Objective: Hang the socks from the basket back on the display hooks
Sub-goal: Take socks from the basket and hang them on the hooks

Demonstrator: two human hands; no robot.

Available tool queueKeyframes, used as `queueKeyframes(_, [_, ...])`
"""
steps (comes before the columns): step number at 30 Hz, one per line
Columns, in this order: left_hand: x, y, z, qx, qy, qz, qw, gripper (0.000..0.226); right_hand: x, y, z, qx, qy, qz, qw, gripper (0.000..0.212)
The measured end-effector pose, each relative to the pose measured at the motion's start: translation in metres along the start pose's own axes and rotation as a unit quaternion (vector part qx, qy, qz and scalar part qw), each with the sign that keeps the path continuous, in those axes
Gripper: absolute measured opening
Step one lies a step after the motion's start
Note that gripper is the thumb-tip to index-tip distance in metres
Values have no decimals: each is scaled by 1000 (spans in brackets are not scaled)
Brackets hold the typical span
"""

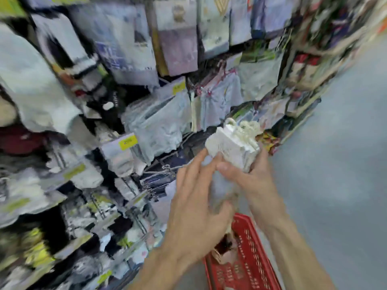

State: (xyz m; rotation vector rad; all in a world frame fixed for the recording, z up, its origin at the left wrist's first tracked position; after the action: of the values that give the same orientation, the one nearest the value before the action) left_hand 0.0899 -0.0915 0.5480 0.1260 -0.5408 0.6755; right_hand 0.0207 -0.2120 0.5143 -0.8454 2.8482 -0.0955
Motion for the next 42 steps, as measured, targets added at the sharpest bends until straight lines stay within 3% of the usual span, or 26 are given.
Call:
queueKeyframes(3, [61,28,-8,-63,-4,11,998,53,-44,17,-32,-9,-35,-25,999,70])
queueKeyframes(6, [128,56,-19,-28,55,96,993,43,-89,42,-56,-35,-84,-99,991,59])
queueKeyframes(11, [207,96,-36,46,244,30,968,74,-160,86,-91,-27,-110,-252,961,60])
queueKeyframes(15, [241,133,-49,64,342,-26,937,61,-208,120,-108,-9,-72,-347,935,60])
queueKeyframes(21, [259,180,-81,111,434,24,894,72,-258,180,-92,-22,3,-399,917,50])
queueKeyframes(26, [279,206,-96,97,445,86,886,68,-290,202,-93,7,23,-412,911,35])
queueKeyframes(34, [365,230,-71,-17,381,306,872,53,-368,207,-151,217,62,-316,921,50])
queueKeyframes(37, [407,245,-58,-44,347,365,863,53,-408,215,-176,249,8,-361,899,47])
queueKeyframes(42, [467,286,-54,-40,349,366,862,71,-475,239,-204,250,-91,-475,838,35])
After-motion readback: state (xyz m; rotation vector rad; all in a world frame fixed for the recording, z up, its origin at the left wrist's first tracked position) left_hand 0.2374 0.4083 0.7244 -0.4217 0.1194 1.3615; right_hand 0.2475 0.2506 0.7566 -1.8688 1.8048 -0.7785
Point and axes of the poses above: each hand's wrist, its own y-axis away from the middle knuckle, its own x-axis out of the back of the hand, z = x × y, the point moved 2 cm from there along -y, towards the middle knuckle, and after that the axes turned 5 degrees about x, right-handed, at the moved point
